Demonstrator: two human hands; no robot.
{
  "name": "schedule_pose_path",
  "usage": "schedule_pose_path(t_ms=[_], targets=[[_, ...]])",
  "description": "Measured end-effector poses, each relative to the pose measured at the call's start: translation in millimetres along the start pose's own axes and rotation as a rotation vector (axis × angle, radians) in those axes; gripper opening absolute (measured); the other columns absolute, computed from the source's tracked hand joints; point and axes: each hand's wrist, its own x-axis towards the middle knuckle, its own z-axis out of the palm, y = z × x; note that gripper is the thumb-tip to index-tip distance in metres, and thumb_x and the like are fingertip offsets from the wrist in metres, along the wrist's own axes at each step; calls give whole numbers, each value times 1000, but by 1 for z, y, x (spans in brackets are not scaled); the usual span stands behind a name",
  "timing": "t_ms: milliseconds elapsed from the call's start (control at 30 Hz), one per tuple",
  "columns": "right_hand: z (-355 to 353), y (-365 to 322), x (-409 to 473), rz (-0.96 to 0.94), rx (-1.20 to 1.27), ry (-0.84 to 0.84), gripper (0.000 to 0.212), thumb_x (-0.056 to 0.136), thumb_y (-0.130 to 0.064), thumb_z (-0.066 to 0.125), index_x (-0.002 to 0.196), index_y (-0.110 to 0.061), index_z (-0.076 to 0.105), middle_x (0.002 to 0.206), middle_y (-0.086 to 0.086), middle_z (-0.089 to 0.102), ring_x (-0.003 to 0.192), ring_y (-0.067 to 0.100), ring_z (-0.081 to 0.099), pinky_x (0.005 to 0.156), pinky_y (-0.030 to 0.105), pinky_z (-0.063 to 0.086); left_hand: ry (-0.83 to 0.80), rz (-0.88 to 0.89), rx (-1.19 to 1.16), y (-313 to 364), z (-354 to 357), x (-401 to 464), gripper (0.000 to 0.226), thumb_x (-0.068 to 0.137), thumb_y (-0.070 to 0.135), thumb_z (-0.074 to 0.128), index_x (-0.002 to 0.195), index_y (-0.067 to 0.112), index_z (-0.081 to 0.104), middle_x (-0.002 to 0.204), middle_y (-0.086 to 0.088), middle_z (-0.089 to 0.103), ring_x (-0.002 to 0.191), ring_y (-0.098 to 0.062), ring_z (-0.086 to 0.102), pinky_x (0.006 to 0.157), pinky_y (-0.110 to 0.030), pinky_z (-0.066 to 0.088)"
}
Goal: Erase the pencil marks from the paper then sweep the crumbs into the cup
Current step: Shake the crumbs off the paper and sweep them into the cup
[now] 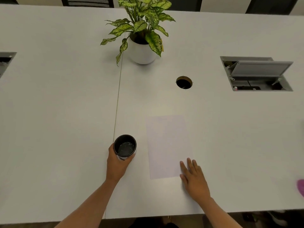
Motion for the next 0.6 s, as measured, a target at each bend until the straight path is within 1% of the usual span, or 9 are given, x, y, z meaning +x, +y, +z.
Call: schedule_pose_path(t_ms=[100, 133, 200, 267, 333, 433, 533, 600], targets=[[8, -4, -21, 23, -14, -15, 71, 83, -62, -22, 147, -37, -7, 156, -2, -13, 143, 19, -16, 114, 31, -9, -8, -8, 2, -3, -2, -1, 89, 71, 17, 92, 144, 19, 41, 134, 7, 54, 125, -14, 53, 101, -27, 45], [9, -6, -27, 34, -15, -18, 68, 83, -62, -21, 146, -38, -10, 155, -3, -16, 142, 18, -19, 113, 30, -11, -14, -11, -4, -4, -3, -2, 89, 71, 17, 92, 144, 18, 41, 134, 7, 54, 125, -14, 53, 101, -28, 44], [12, -9, -37, 59, -22, -33, 62, 87, -60, -12, 145, -39, -13, 154, -4, -20, 141, 18, -22, 111, 29, -14, -18, -2, -2, -5, -4, -3, 88, 71, 14, 92, 144, 16, 41, 133, 6, 53, 125, -15, 52, 101, -28, 44], [15, -12, -44, 83, -26, -42, 57, 93, -56, 0, 146, -40, -12, 154, -4, -22, 140, 18, -24, 108, 28, -17, -31, 7, 0, -5, -5, -2, 88, 71, 13, 92, 143, 15, 42, 133, 5, 53, 125, -15, 52, 102, -29, 44], [16, -13, -48, 91, -31, -50, 55, 96, -54, 8, 146, -40, -12, 153, -5, -23, 140, 18, -24, 107, 28, -18, -42, 21, 0, -9, -6, 1, 87, 70, 15, 93, 141, 18, 44, 136, 4, 54, 127, -15, 53, 105, -33, 46], [14, -12, -50, 87, -20, -44, 57, 95, -54, 7, 146, -39, -11, 151, -7, -24, 142, 18, -20, 108, 27, -16, -44, 37, 22, -20, -8, 1, 90, 67, 16, 95, 142, 20, 47, 141, 2, 54, 131, -15, 52, 107, -33, 44], [13, -10, -51, 71, -25, -36, 60, 94, -56, 7, 148, -34, -10, 153, -6, -21, 142, 17, -18, 110, 27, -13, -21, -25, 124, -29, -10, -14, 100, 69, 21, 94, 151, 17, 36, 150, -2, 41, 138, -17, 39, 111, -32, 35], [13, -9, -52, 69, -12, -25, 63, 94, -59, 8, 149, -32, -8, 153, -6, -19, 142, 15, -17, 112, 28, -10, -12, -65, 216, -36, -7, -29, 104, 72, 29, 91, 154, 13, 29, 154, -8, 37, 142, -23, 36, 114, -37, 35]])
